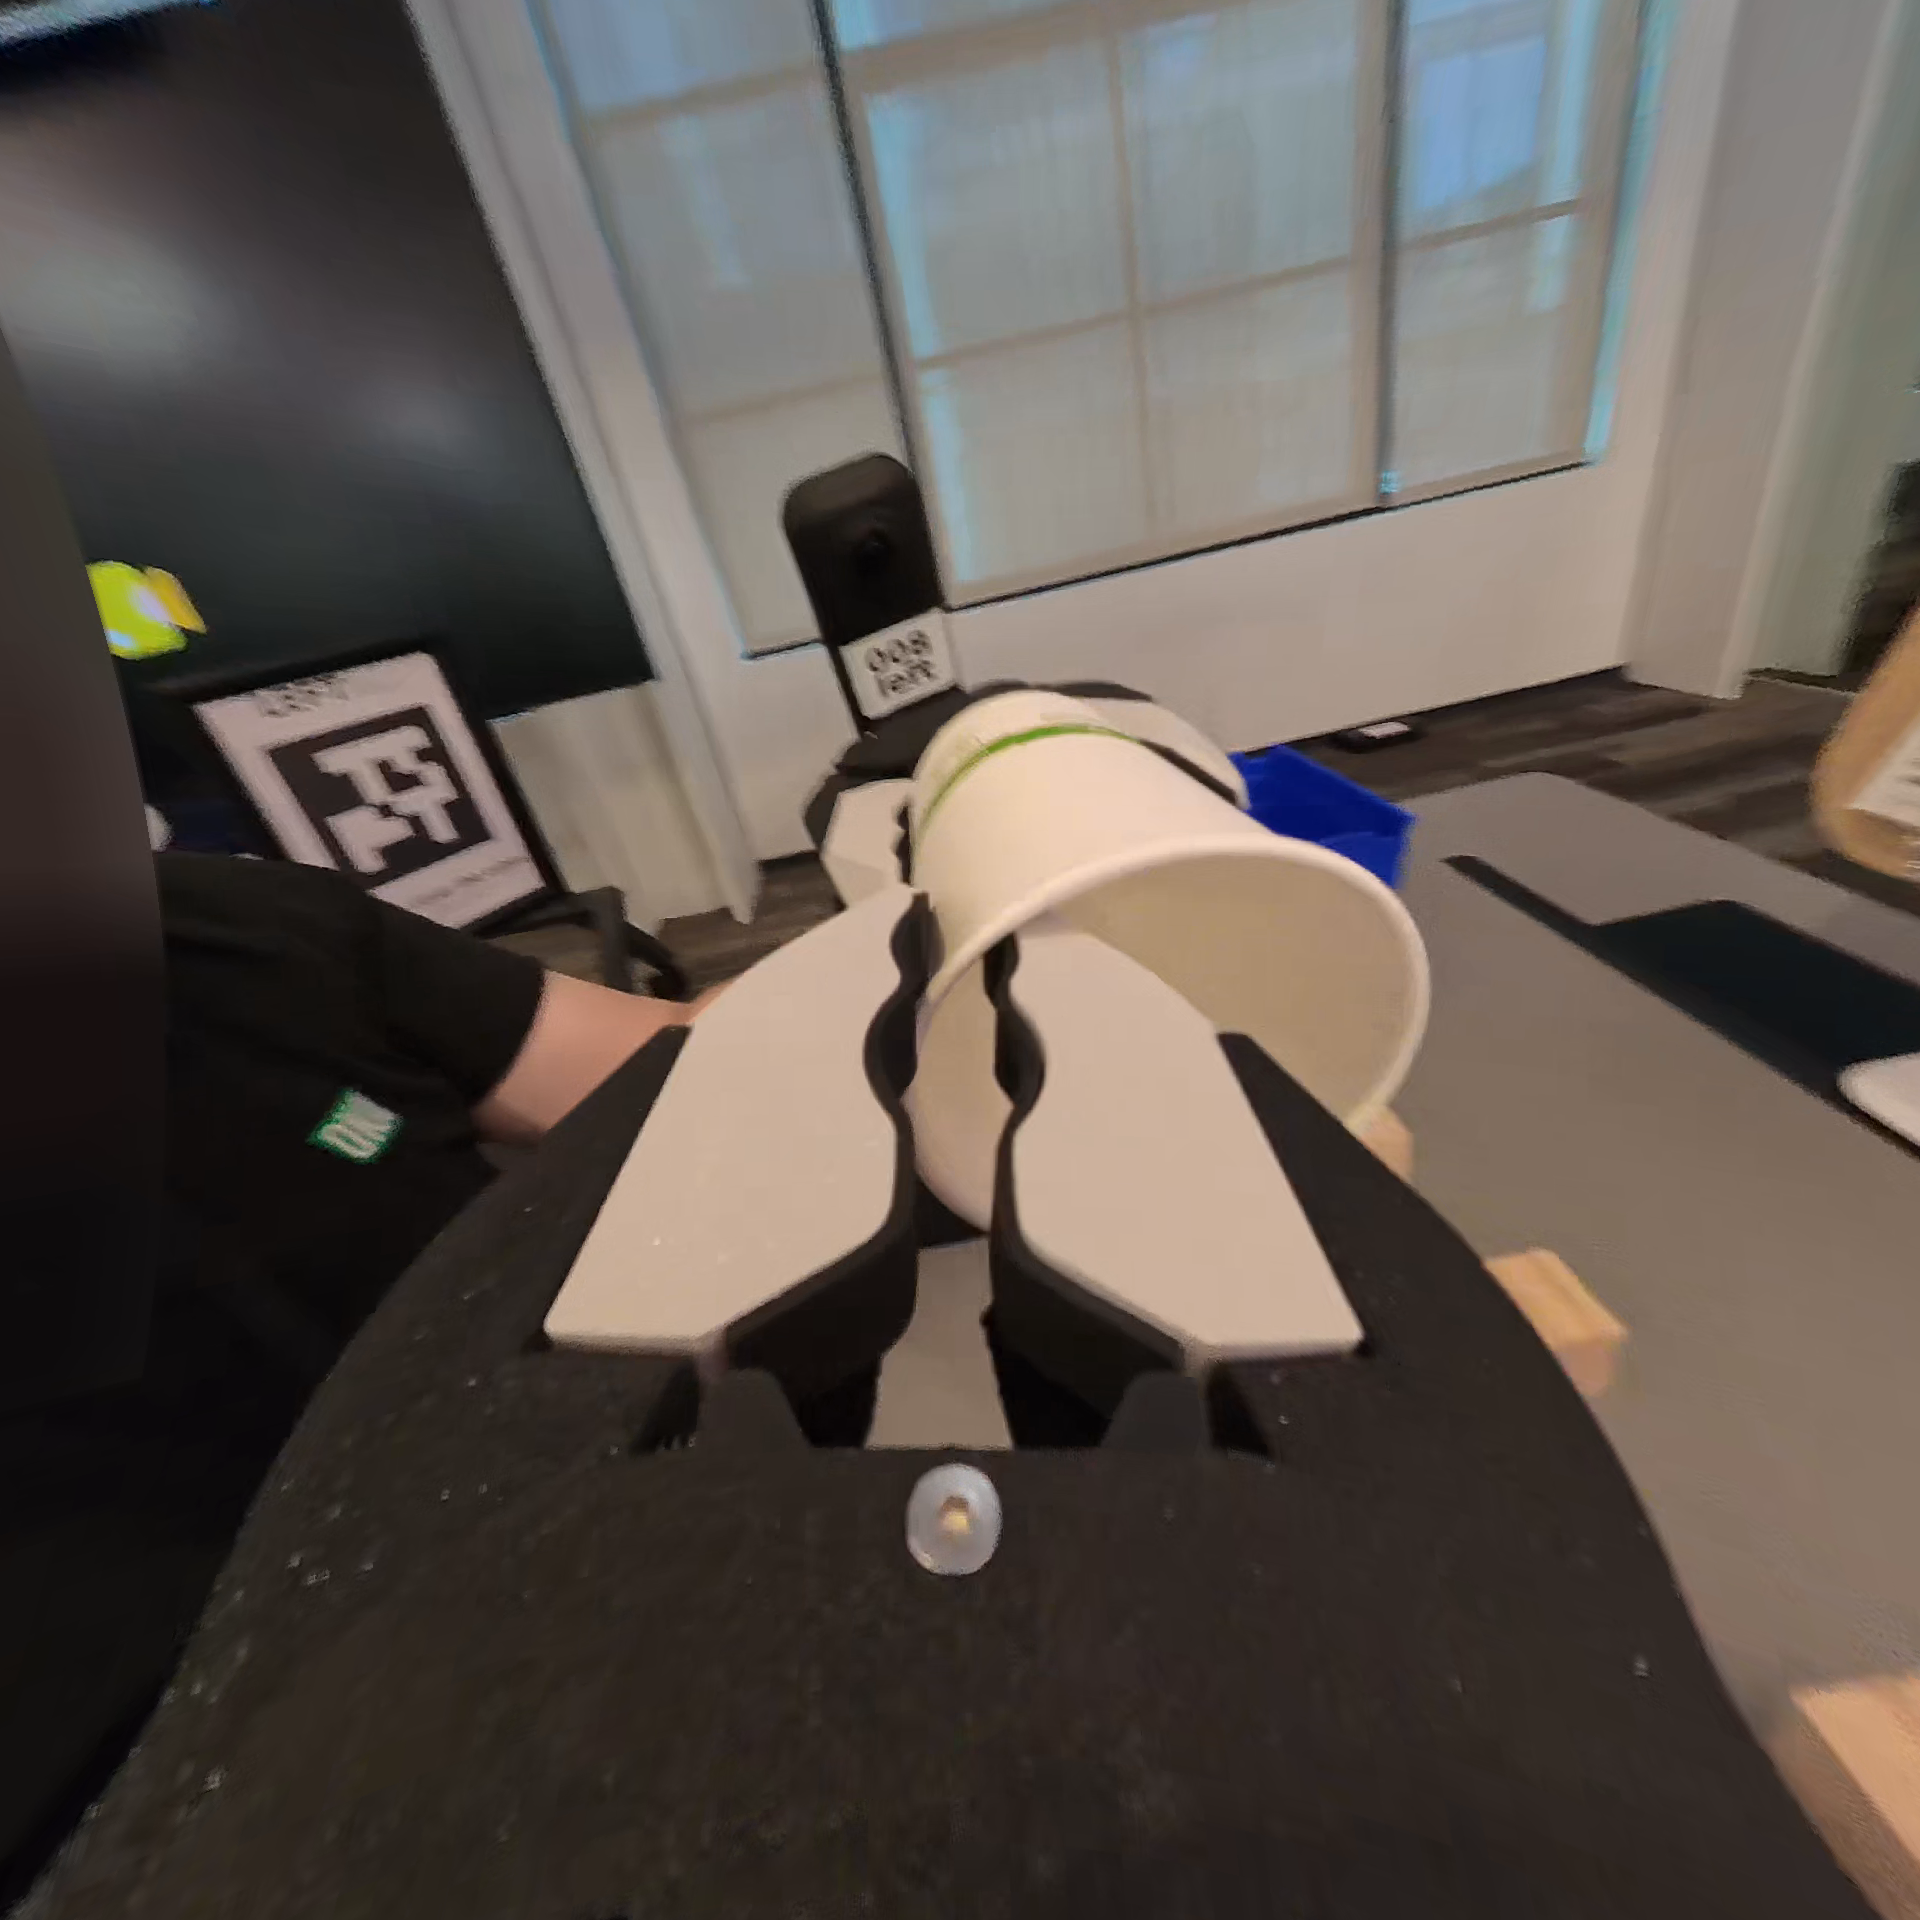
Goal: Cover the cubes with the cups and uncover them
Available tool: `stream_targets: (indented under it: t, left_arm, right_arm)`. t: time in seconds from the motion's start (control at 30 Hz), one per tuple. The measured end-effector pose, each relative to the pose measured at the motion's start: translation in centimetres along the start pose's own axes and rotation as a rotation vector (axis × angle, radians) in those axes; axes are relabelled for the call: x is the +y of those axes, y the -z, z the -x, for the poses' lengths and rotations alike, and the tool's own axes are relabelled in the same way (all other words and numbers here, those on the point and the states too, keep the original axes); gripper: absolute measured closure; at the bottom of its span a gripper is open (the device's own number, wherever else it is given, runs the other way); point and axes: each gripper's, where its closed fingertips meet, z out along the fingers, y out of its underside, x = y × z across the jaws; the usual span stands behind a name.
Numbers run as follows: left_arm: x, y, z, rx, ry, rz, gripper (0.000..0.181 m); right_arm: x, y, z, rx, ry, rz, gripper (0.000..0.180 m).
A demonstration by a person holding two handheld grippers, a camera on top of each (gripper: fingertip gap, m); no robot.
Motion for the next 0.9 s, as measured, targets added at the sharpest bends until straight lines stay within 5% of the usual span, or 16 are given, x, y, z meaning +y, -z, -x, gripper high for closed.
stream_targets:
  t: [0.17, 0.3, 0.5, 0.67, 0.9]
  left_arm:
    - [0.3, 0.0, 0.4, -0.038, -0.012, -0.032, 0.103]
    - [0.6, 2.4, 2.5, -0.174, -0.048, -0.016, 0.108]
    - [1.5, 6.7, 4.0, -0.308, -0.067, 0.015, 0.119]
    - [3.1, 7.6, 4.0, -0.355, -0.092, 0.067, 0.127]
    - [5.0, 6.6, 3.5, -0.362, -0.112, 0.133, 0.127]
  right_arm:
    - [-0.2, 1.1, 0.1, -0.042, -0.055, -0.012, 0.179]
    - [-2.6, 5.2, -0.8, 0.121, 0.009, 0.056, 0.180]
    - [-0.4, 19.5, -7.1, 0.735, 0.108, 0.679, 0.179]
    - [5.0, 25.8, -8.3, 0.787, -0.083, 1.032, 0.179]
    - [10.1, 26.0, -9.9, 0.728, -0.104, 1.295, 0.179]
